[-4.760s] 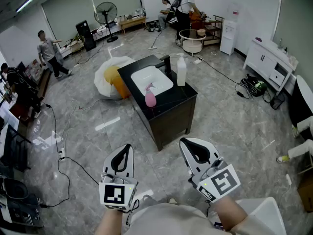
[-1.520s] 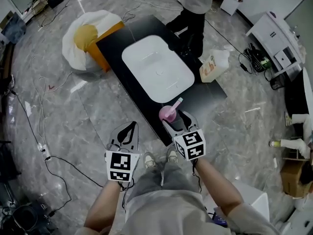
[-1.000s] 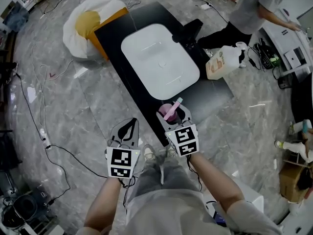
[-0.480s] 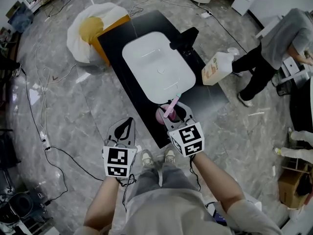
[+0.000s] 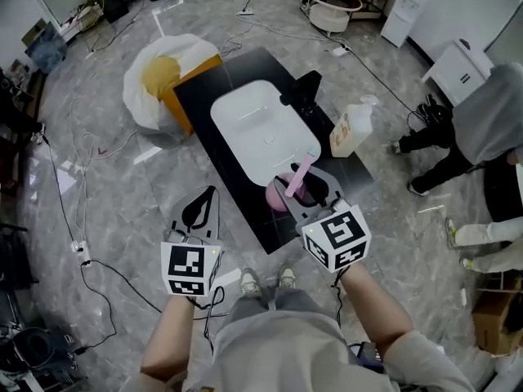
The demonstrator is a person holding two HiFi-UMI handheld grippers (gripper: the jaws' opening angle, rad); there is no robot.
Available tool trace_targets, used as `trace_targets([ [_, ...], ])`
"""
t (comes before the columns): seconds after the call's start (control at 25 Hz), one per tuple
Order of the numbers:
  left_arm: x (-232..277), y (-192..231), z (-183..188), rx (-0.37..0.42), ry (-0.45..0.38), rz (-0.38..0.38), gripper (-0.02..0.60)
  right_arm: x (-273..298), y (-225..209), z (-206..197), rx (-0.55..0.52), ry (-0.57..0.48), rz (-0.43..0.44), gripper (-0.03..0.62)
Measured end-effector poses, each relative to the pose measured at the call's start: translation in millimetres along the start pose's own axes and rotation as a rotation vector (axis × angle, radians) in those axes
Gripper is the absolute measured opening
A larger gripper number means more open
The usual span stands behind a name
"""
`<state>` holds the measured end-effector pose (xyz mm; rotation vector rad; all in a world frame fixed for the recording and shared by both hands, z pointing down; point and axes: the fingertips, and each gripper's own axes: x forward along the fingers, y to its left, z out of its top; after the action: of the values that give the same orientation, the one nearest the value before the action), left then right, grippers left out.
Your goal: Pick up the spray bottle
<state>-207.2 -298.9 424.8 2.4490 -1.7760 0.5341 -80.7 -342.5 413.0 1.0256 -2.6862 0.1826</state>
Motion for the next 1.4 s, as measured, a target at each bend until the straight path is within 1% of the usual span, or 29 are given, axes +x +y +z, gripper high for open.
trace_targets([
  [0.32,-46.6,7.8,63.2,0.049,-0.136,0.037,0.018,-51.9,33.9,61.1,-0.067,-0.096,0.048,0.176],
  [0.44,-64.1,3.1,78.9,0.074,-0.172,0.042,0.018,-69.8,49.4,72.7,-0.09,-0.115,0.074,0.176],
  [0.6,-84.0,-7.9,98.3,0.068,-0.229,0.051,0.018,-88.8,66.2,74.1,-0.095,-0.124,0.092,0.176],
  [0.68,-89.4,-12.8,95.9,0.103,-0.226,0.049,0.018,-96.1,73.4,70.8,-0.09,-0.129,0.096,0.176],
  [0.72,-91.8,-15.3,94.6,0.107,-0.225,0.048,0.018,-99.4,77.5,69.0,-0.088,-0.131,0.099,0.176],
  [0.84,-99.1,-23.5,88.7,0.094,-0.216,0.034,0.018,-107.8,88.1,61.7,-0.084,-0.126,0.112,0.175],
  [1.0,-105.2,-33.1,76.4,0.071,-0.199,0.022,0.018,-114.5,89.9,49.1,-0.081,-0.101,0.115,0.175],
  [1.12,-106.6,-37.1,64.0,0.082,-0.174,0.005,0.018,-115.7,88.5,43.3,-0.078,-0.089,0.11,0.175],
  [1.28,-109.5,-39.4,69.0,0.047,-0.176,0.01,0.018,-116.1,89.5,43.9,-0.076,-0.088,0.106,0.175],
  [1.36,-109.5,-39.3,70.1,0.057,-0.178,0.005,0.018,-115.8,90.4,45.6,-0.078,-0.092,0.106,0.175],
  [1.4,-108.9,-39.2,69.0,0.074,-0.177,-0.002,0.018,-115.7,90.5,46.2,-0.08,-0.094,0.105,0.175],
])
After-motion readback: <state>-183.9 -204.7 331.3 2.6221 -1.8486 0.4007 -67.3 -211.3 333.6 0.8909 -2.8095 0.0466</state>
